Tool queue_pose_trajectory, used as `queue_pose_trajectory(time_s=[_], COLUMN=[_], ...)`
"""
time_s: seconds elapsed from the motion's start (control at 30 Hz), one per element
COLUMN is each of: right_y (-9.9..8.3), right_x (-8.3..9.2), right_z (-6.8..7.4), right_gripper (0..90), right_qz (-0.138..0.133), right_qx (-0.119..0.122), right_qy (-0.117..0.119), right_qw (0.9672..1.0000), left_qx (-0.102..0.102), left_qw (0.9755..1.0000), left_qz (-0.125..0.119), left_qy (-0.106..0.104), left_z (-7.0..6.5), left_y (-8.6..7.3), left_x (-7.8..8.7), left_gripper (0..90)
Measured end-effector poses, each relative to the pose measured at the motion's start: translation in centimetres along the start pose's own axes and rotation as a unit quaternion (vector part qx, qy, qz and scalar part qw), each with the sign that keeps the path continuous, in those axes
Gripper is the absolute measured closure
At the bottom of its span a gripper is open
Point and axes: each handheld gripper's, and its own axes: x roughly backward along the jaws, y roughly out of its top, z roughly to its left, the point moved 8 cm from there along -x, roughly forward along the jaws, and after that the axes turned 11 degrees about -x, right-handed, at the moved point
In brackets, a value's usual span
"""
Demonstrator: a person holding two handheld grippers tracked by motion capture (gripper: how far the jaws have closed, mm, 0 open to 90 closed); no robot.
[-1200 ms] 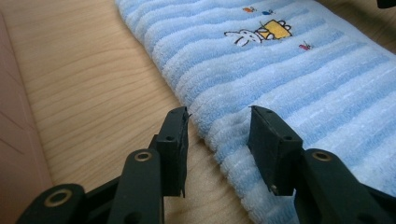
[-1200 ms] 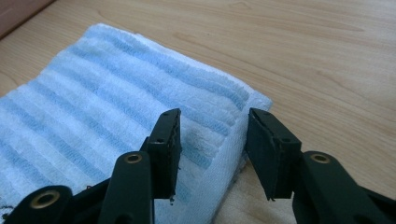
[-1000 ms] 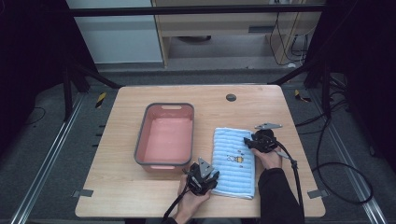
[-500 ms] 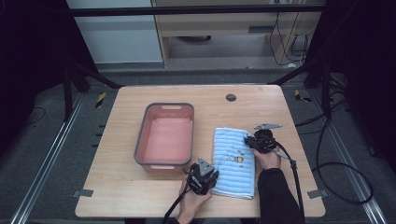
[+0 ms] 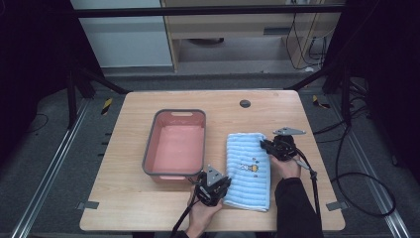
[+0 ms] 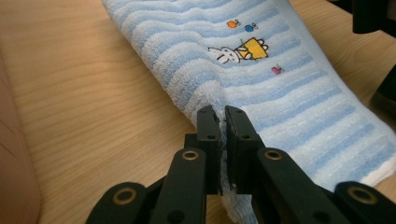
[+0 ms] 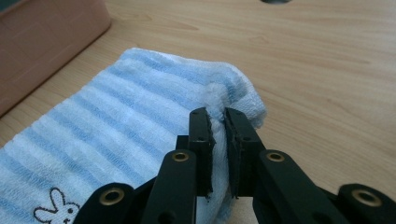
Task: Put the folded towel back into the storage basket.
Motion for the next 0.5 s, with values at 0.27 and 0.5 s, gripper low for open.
queue_pose_trajectory(time_s=[0.27,0.5], right_y=[1.3,2.5], right_x=[1.4,2.9], right_z=[1.3,1.7], right_gripper=[82.0,82.1], right_qz=[-0.028,-0.051], right_qx=[0.01,0.014], right_qy=[0.005,0.011], right_qw=[0.9996,0.9986], left_qx=[-0.011,-0.019], left_qw=[0.9997,0.9991], left_qz=[-0.022,-0.037], left_qy=[-0.006,0.003], left_z=[0.2,0.5], left_y=[1.5,2.5], left_x=[1.4,2.6], left_gripper=[85.0,85.0])
